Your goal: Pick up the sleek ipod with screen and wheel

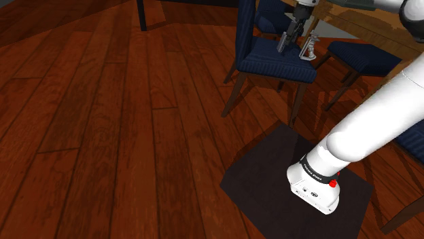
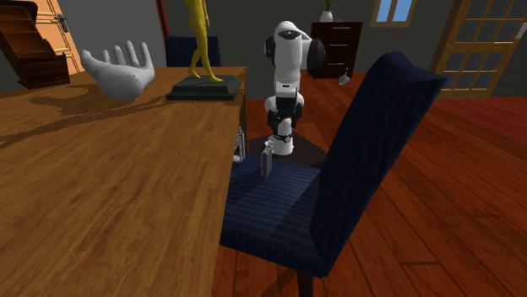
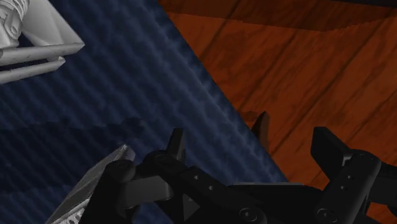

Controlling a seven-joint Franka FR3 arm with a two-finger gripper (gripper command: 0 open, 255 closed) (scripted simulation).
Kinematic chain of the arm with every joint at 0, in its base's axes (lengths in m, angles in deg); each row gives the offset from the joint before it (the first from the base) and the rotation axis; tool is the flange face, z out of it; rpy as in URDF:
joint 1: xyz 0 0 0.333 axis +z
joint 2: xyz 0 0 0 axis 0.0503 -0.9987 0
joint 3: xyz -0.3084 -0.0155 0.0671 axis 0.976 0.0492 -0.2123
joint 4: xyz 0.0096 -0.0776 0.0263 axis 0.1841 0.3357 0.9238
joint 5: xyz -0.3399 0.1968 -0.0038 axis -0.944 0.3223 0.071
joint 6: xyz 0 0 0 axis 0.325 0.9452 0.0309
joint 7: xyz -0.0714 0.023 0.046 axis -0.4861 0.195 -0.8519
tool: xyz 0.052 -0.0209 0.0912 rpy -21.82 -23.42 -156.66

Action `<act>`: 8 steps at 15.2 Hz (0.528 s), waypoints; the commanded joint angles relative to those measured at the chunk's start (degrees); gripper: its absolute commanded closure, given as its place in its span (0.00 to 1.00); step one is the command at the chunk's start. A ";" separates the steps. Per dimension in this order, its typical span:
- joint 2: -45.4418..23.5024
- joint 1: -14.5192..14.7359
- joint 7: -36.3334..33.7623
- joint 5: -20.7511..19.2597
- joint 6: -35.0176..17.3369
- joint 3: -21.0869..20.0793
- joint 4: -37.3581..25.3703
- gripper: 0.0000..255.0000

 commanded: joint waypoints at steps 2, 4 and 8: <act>-7.21 -1.40 5.22 3.11 0.70 2.06 -7.73 0.00; -12.13 -2.91 8.45 5.54 1.65 2.99 -13.33 0.00; -22.78 -7.53 14.18 10.89 5.00 3.70 -26.72 0.00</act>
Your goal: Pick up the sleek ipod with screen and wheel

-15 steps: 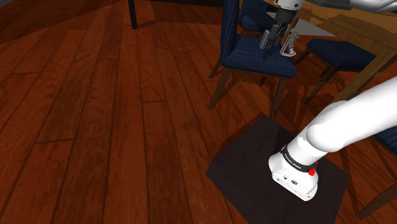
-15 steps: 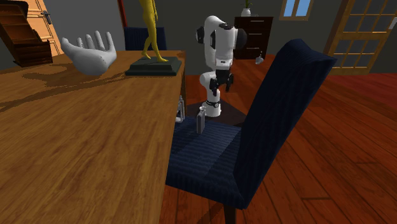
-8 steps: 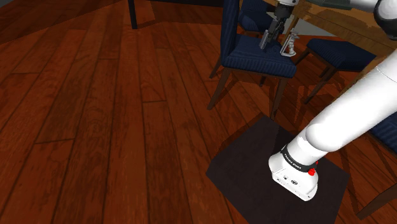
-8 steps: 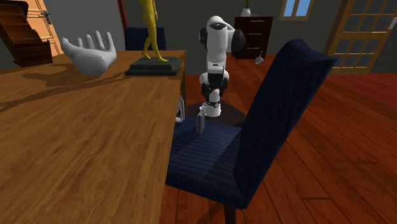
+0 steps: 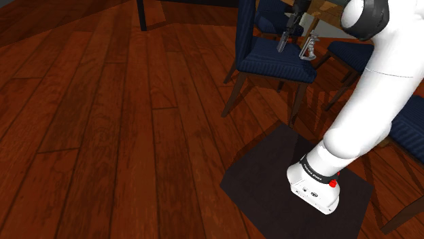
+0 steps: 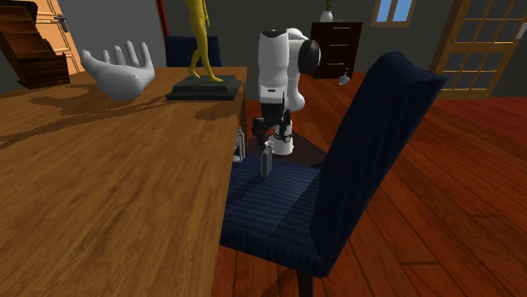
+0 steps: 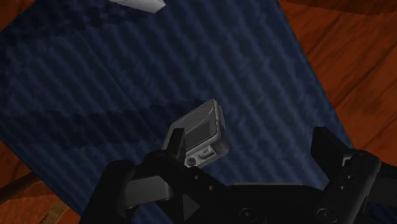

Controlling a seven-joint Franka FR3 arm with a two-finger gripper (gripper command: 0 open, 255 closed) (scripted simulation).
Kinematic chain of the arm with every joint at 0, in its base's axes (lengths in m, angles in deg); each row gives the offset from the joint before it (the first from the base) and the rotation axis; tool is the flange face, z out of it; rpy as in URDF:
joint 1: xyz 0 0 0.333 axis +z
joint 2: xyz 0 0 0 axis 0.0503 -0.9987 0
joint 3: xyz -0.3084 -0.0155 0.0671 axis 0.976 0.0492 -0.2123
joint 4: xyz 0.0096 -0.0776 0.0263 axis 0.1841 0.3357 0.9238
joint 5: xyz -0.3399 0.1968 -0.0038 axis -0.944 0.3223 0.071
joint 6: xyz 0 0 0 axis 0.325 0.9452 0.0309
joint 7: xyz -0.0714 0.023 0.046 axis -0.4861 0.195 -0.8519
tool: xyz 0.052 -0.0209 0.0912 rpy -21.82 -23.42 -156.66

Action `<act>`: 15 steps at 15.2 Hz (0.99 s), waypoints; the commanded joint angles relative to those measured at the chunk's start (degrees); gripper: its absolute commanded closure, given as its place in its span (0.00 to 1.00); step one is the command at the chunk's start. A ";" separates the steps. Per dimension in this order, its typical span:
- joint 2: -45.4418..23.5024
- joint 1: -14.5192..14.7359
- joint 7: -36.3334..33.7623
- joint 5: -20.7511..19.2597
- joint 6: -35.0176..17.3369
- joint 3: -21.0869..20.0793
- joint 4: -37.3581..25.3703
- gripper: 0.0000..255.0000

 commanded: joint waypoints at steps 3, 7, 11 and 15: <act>-9.85 -5.21 3.96 4.70 3.90 -0.37 -13.54 0.00; -8.93 -4.38 4.01 4.26 0.27 -0.46 -9.01 0.00; -8.43 -3.76 4.10 4.07 -2.77 -0.48 -5.48 0.00; -8.41 -3.69 4.02 4.06 -2.82 -0.50 -5.39 1.00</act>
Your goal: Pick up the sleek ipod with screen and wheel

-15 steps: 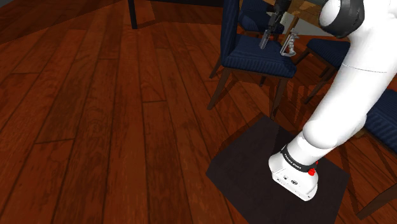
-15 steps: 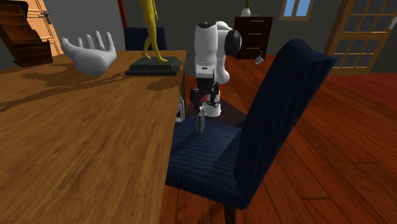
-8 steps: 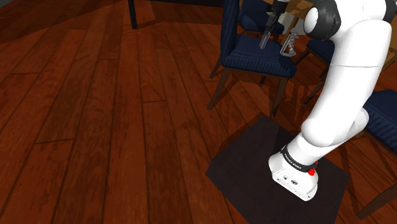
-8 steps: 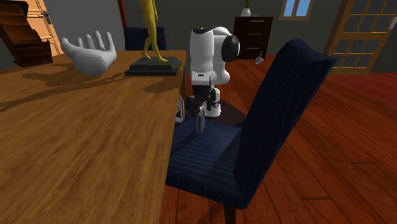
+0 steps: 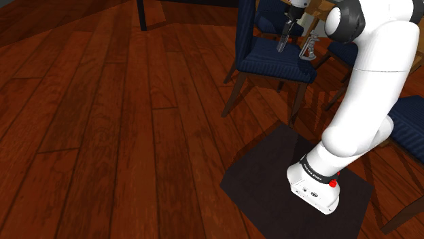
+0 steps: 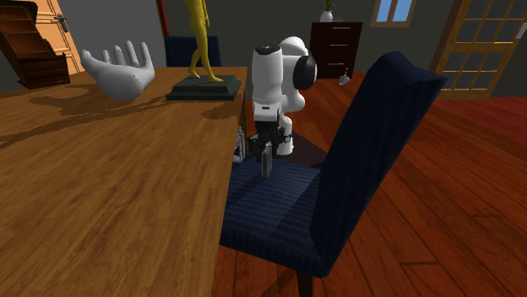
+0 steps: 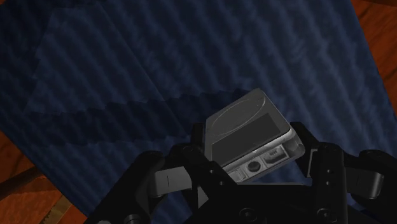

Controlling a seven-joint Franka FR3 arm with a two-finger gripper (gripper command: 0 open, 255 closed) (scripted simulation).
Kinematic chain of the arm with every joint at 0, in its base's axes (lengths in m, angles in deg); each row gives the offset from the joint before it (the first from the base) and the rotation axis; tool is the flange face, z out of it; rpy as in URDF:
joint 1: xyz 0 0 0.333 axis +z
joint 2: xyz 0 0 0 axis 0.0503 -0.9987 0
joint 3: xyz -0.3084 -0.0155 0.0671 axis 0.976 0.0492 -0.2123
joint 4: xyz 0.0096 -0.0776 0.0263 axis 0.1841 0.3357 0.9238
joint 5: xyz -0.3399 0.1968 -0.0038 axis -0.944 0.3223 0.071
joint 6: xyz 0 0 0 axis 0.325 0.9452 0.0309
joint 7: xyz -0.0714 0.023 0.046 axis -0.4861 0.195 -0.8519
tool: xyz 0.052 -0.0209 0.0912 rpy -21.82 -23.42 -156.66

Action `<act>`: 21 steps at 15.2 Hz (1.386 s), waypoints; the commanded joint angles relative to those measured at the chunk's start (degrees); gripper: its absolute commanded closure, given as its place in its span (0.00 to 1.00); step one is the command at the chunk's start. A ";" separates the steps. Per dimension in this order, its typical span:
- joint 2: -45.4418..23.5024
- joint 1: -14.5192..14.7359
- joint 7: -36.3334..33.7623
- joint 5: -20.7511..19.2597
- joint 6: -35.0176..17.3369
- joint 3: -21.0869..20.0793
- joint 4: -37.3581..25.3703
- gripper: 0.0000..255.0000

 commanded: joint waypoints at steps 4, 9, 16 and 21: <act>0.12 0.11 -0.04 -0.06 -0.13 -0.01 0.34 1.00; -0.30 -0.37 0.02 0.11 1.70 0.02 -1.90 1.00; -1.89 -1.96 -0.11 0.80 8.04 -0.01 -9.84 1.00; -3.99 -3.79 -0.22 1.79 13.28 -0.20 -17.20 1.00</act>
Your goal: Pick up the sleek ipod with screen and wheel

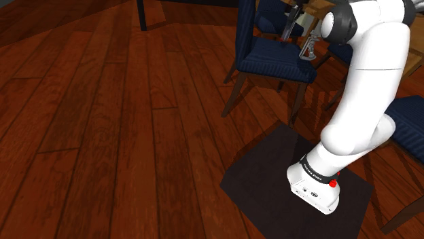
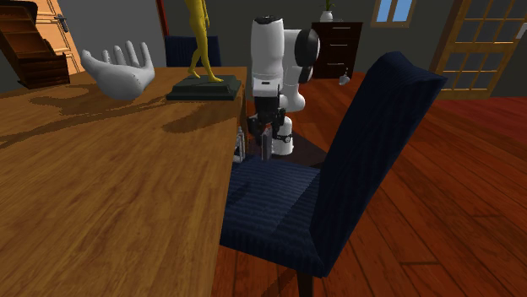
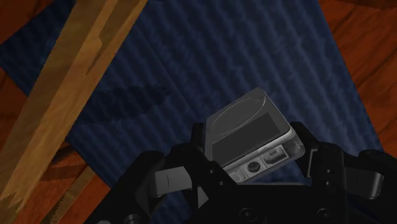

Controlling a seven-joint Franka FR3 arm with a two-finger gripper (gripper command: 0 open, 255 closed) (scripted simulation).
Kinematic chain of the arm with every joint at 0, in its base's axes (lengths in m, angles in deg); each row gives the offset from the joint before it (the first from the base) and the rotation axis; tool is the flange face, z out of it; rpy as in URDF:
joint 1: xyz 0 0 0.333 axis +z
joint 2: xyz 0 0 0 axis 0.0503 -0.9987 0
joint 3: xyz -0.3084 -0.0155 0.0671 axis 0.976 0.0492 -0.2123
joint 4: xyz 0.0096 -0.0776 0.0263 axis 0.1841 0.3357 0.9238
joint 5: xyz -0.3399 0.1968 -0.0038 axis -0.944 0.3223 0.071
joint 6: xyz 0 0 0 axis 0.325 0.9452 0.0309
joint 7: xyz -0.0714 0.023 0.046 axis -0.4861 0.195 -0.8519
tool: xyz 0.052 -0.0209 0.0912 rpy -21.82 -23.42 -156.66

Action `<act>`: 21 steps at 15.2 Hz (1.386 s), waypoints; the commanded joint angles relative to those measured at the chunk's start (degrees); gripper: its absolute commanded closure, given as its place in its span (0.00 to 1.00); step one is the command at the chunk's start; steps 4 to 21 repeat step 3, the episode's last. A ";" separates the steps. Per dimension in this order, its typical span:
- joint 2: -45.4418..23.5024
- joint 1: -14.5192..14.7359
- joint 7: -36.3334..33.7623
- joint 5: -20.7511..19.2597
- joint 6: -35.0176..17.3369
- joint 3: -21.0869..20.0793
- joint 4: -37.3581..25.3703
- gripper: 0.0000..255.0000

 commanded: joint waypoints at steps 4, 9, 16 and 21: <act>-0.88 -0.83 -0.05 0.43 2.31 -0.10 -3.19 1.00; -0.88 -0.83 -0.05 0.43 2.31 -0.10 -3.19 1.00; -0.88 -0.83 -0.05 0.43 2.31 -0.10 -3.19 1.00; -0.88 -0.83 -0.05 0.43 2.31 -0.10 -3.19 1.00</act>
